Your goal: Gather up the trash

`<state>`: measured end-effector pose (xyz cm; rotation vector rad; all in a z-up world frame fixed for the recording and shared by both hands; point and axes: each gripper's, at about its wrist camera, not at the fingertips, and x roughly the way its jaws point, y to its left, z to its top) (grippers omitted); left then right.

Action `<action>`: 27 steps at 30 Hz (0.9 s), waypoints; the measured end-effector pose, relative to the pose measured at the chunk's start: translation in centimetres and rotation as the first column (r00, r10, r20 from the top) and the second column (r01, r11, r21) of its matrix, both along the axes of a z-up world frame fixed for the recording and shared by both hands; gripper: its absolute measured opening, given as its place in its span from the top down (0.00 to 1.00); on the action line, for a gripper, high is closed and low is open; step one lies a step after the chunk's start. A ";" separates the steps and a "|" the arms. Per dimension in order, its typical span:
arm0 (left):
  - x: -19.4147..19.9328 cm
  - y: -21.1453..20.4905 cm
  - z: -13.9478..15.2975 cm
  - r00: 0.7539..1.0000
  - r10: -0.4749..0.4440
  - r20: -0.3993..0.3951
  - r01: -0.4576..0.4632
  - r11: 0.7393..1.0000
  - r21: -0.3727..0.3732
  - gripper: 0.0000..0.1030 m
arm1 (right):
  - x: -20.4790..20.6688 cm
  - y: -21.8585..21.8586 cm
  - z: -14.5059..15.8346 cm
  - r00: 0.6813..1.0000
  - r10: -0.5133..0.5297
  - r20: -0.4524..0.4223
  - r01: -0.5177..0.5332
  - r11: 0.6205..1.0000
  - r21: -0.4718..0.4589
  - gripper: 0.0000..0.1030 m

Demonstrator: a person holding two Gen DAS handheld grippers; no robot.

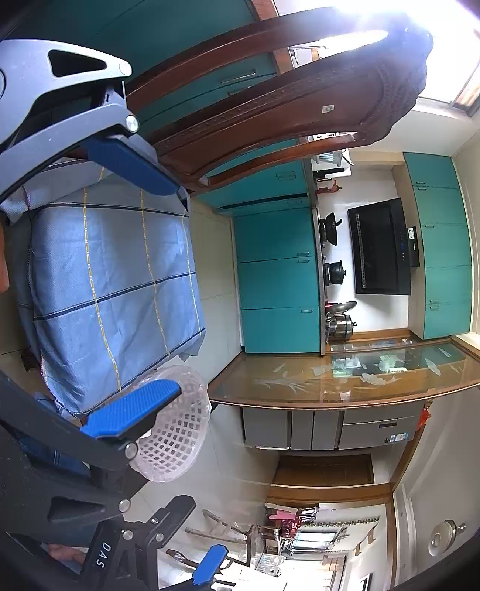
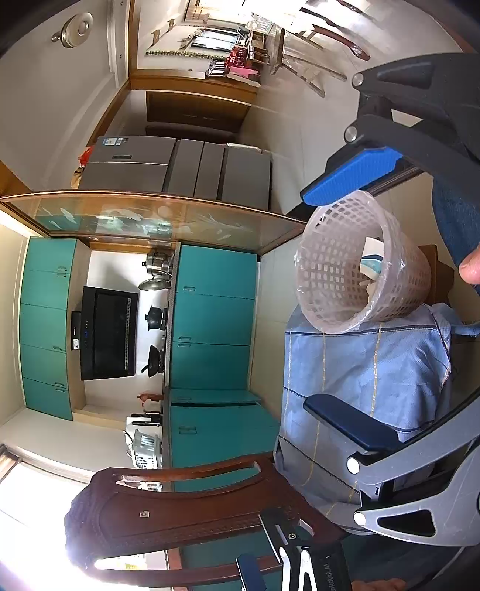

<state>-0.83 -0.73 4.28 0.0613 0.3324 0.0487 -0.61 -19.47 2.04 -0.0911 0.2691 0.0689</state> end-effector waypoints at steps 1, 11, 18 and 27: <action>-0.1 -0.1 0.0 1.000 -0.001 0.001 0.001 1.000 0.000 0.03 | -0.1 0.0 0.0 1.000 -0.002 0.002 0.002 1.000 0.000 0.03; -0.2 -0.1 -0.1 1.000 -0.001 0.003 0.001 1.000 0.002 0.03 | -0.3 0.0 0.0 1.000 -0.001 0.005 0.001 1.000 -0.001 0.03; -0.3 -0.1 -0.1 1.000 -0.001 0.001 0.001 1.000 0.003 0.03 | -0.3 0.0 0.0 1.000 -0.003 0.001 0.003 1.000 0.001 0.03; -0.2 -0.1 -0.2 1.000 -0.001 -0.001 0.001 1.000 0.004 0.03 | -0.4 0.0 0.1 1.000 -0.002 0.002 0.002 1.000 -0.001 0.03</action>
